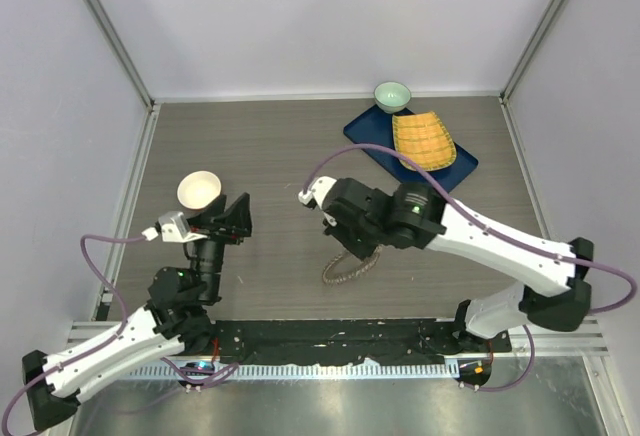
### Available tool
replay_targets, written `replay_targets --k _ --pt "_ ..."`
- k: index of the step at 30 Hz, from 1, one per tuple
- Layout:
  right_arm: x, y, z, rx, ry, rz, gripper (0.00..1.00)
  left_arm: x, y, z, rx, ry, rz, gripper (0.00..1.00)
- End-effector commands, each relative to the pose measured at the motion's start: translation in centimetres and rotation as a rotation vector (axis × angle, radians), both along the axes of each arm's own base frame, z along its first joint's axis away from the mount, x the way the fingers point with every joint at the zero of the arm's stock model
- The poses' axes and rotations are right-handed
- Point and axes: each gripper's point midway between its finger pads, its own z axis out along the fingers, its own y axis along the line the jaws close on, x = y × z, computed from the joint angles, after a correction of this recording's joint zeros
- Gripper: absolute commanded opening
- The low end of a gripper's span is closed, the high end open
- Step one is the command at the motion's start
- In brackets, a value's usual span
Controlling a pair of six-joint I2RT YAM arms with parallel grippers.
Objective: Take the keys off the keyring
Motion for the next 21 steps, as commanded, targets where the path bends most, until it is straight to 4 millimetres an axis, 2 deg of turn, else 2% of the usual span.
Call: replay_targets --k 1,5,6,7,9,10,11,13,14,15,16,17,18,20,21 --pt "1.5 1.7 3.8 0.197 -0.173 0.103 0.01 -1.0 -0.8 3.1 -0.003 -0.042 -0.090 0.66" --pt "1.8 2.1 6.8 0.319 -0.287 0.178 0.01 -2.1 -2.5 5.6 0.088 -0.116 -0.199 0.66" --pt "1.8 2.2 6.9 0.326 -0.310 0.213 0.01 -2.2 -3.2 5.7 0.123 -0.121 -0.227 0.66" --pt "1.8 2.2 8.6 0.393 -0.353 0.224 0.01 -2.9 -4.5 6.6 0.193 -0.160 -0.296 0.66" --pt "1.3 2.2 9.1 0.426 -0.374 0.270 0.01 -3.5 -6.2 6.8 0.291 -0.181 -0.374 0.66" --pt "1.1 1.9 10.0 0.453 -0.405 0.299 0.01 -3.5 -7.5 5.5 0.376 -0.148 -0.424 0.66" --pt "0.6 2.2 10.8 0.495 -0.419 0.332 0.01 -4.3 -8.1 6.6 0.421 -0.184 -0.474 0.66" --pt "-0.2 2.1 10.9 0.524 -0.430 0.398 0.01 -4.6 -9.1 5.8 0.499 -0.163 -0.527 0.66" --pt "-0.6 1.7 12.5 0.575 -0.482 0.431 0.01 -5.4 -9.7 6.8 0.507 -0.197 -0.576 0.66" --pt "-0.9 1.6 12.1 0.583 -0.486 0.450 0.01 -5.8 -10.1 7.0 0.545 -0.225 -0.604 0.67" --pt "-1.0 1.4 12.7 0.603 -0.513 0.461 0.01 -6.2 -10.6 6.9 0.575 -0.227 -0.643 0.67" --pt "-1.8 1.0 13.4 0.636 -0.526 0.500 0.01 -7.2 -11.4 7.1 0.592 -0.258 -0.709 0.67" --pt "-2.2 1.0 13.3 0.651 -0.519 0.523 0.01 -8.2 -11.9 8.1 0.592 -0.293 -0.765 0.68" --pt "-3.0 0.8 14.2 0.700 -0.532 0.544 0.01 -9.2 -13.2 7.7 0.617 -0.289 -0.859 0.68" --pt "-3.2 1.0 13.9 0.708 -0.524 0.551 0.01 -10.5 -13.9 8.4 0.605 -0.316 -0.935 0.68"
